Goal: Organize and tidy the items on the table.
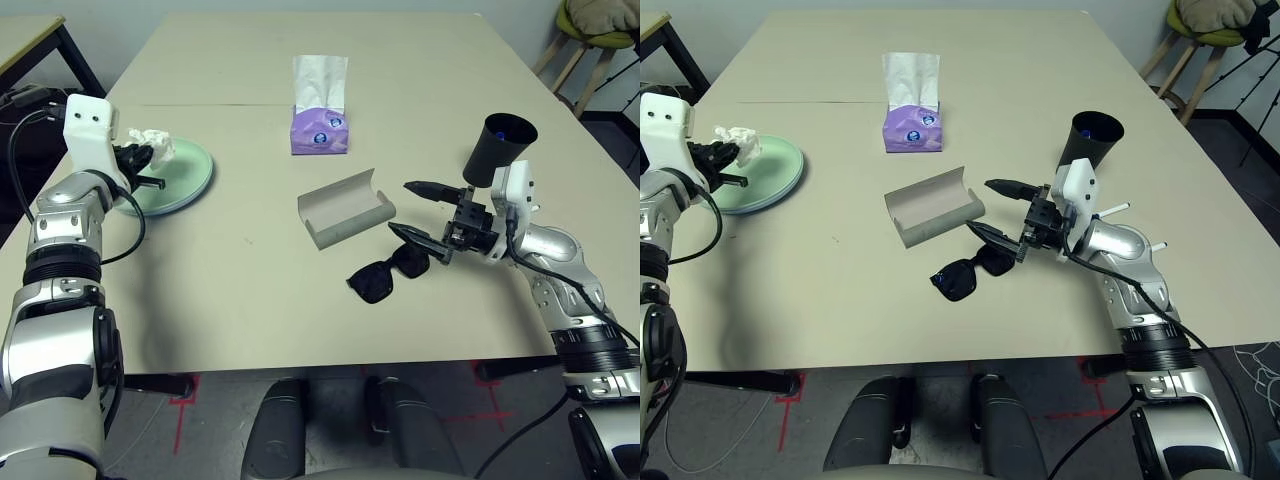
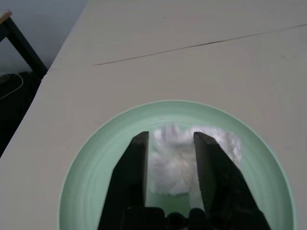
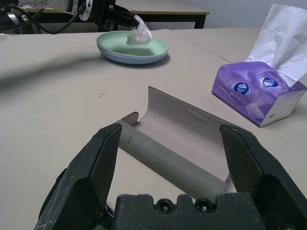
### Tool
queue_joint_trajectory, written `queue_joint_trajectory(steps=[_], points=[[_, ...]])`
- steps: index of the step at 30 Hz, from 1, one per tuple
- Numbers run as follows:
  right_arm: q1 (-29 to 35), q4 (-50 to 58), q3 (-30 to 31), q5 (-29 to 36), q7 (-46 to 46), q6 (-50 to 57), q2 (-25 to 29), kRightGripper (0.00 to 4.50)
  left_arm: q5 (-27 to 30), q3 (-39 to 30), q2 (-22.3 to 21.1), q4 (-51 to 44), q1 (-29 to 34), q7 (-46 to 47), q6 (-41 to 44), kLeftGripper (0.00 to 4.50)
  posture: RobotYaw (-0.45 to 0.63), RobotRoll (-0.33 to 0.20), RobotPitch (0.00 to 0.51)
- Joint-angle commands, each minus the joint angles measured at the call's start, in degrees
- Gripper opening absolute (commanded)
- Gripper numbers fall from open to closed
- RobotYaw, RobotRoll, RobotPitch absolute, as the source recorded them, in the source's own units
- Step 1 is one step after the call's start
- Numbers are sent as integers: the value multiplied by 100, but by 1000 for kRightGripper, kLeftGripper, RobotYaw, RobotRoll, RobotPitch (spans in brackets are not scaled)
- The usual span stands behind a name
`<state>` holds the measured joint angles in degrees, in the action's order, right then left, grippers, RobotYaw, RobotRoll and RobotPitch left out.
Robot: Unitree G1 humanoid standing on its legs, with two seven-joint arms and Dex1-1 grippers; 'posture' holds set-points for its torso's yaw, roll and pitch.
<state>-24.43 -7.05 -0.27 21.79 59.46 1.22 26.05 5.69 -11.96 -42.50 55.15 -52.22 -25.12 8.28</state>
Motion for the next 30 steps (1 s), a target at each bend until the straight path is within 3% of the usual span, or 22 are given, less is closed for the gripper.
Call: queue_joint_trajectory(steps=[1, 4, 5, 10, 15, 25, 30], points=[[-44, 123, 35, -10, -23, 92, 36, 4500, 55, -44, 45, 11, -61, -74, -46, 3284, 109, 0, 137], [-49, 136, 22, -5, -18, 113, 46, 4500, 102, -70, 42, -97, -13, -214, -17, 4428, 109, 0, 137], [-50, 132, 18, -5, -15, 113, 47, 4500, 122, -83, 39, -114, -4, -254, -18, 4469, 109, 0, 137], [-50, 95, -16, -5, -16, 96, 65, 4500, 746, -290, 157, -756, 328, -1445, -124, 4469, 109, 0, 141], [13, 85, -58, -1, -5, 121, 141, 4500, 1359, -130, 191, -1898, 1176, -2947, 371, 4469, 109, 0, 152], [-28, 122, -89, 19, 91, 252, 482, 4500, 1358, 381, 207, -2246, 1609, -4633, -189, 4469, 95, 0, 159], [-270, 307, 81, -10, 151, 832, 743, 4500, 1311, 515, 330, -2368, 1679, -4856, -484, 4469, 99, 0, 160]])
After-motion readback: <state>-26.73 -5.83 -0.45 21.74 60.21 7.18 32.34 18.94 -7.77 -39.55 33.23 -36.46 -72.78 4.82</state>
